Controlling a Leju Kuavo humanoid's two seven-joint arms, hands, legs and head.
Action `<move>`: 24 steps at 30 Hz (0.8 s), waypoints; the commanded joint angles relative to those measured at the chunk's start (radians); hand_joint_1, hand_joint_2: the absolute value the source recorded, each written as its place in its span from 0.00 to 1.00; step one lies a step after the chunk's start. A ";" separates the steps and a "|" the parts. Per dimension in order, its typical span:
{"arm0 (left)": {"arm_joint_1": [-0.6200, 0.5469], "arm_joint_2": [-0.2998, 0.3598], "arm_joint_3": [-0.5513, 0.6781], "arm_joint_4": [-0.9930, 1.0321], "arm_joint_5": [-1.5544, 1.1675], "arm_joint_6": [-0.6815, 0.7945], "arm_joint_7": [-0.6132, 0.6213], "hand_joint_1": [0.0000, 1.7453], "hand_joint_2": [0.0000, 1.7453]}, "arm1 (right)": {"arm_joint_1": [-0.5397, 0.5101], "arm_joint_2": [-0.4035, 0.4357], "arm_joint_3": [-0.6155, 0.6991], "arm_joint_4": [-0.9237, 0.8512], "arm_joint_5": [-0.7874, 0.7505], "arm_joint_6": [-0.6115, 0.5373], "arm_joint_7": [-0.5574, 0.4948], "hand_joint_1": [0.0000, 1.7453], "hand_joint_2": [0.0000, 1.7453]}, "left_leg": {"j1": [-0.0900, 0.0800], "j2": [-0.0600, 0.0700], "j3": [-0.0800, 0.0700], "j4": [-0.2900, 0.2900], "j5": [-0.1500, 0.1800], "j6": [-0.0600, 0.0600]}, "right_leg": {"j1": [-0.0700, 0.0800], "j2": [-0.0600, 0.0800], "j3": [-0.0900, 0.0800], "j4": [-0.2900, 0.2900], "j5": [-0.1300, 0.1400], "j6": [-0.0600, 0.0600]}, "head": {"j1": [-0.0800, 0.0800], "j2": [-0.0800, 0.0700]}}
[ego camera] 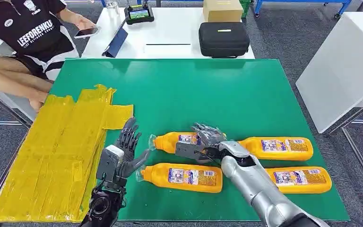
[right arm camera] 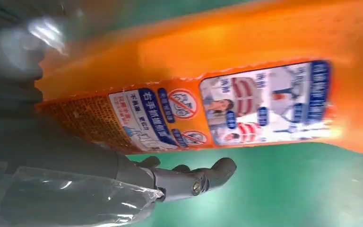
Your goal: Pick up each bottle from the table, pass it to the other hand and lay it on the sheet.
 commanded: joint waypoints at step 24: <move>-0.027 0.017 0.006 0.021 0.015 0.020 0.002 0.00 1.00 | -0.075 0.064 0.072 0.326 0.313 -0.059 0.200 1.00 1.00 | 0.002 0.003 0.015 -0.001 0.000 -0.004 | 0.002 -0.002 0.016 -0.003 0.000 0.000 | 0.000 0.000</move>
